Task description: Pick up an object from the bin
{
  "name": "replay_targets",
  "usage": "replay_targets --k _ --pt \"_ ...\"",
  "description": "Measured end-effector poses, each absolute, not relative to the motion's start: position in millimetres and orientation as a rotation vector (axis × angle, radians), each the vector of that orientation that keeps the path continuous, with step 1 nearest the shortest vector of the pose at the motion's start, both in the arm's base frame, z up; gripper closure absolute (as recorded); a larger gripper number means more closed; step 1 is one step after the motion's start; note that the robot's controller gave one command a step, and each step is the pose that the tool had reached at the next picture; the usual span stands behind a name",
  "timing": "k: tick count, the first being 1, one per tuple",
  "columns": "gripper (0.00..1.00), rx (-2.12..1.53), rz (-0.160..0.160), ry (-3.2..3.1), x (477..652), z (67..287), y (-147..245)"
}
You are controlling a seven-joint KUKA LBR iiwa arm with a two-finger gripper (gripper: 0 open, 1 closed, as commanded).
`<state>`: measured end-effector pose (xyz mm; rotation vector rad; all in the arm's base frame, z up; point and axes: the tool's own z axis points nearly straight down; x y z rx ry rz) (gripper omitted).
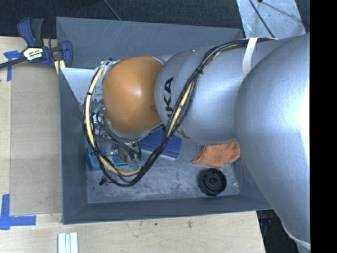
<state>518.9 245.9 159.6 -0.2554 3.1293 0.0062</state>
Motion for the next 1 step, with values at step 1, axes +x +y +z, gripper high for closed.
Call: replay_targets --k 1 --pt "0.0 -0.153 -0.002 3.138 536.8 138.1 205.3"
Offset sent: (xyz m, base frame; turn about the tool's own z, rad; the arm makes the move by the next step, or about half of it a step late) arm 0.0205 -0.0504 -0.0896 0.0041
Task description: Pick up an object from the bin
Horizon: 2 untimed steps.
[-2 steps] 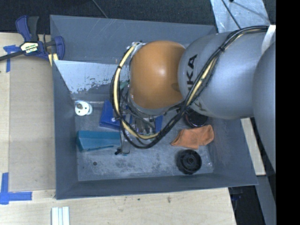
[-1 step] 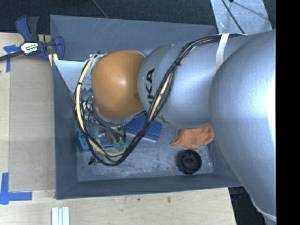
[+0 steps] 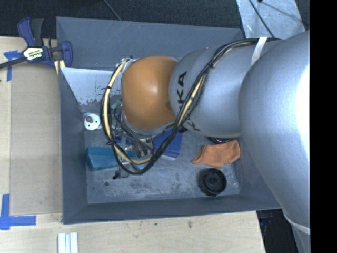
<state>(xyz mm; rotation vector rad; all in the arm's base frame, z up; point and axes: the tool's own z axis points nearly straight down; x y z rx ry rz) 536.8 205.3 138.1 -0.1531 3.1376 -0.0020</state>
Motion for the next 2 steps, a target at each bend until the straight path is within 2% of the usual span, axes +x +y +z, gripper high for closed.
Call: replay_targets --k 1,2 --pt "0.0 -0.241 0.002 3.126 540.9 79 197" --pt "1.0 0.095 -0.004 3.144 525.0 68 207"
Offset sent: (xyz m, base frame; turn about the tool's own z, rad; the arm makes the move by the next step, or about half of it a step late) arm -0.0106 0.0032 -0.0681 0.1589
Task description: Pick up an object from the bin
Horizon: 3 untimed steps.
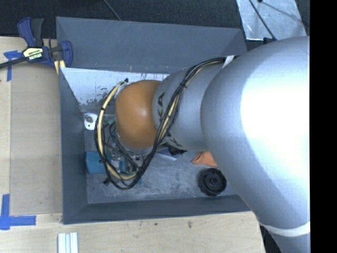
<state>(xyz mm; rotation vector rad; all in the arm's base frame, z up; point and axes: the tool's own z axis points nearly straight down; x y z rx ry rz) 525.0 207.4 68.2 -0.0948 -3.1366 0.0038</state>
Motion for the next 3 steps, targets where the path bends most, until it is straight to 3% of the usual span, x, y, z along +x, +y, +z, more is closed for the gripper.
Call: replay_targets --k 2,3 --pt "1.0 -0.095 0.006 -3.132 523.7 71 207" --pt "1.0 -0.095 0.011 -3.124 521.3 92 206"
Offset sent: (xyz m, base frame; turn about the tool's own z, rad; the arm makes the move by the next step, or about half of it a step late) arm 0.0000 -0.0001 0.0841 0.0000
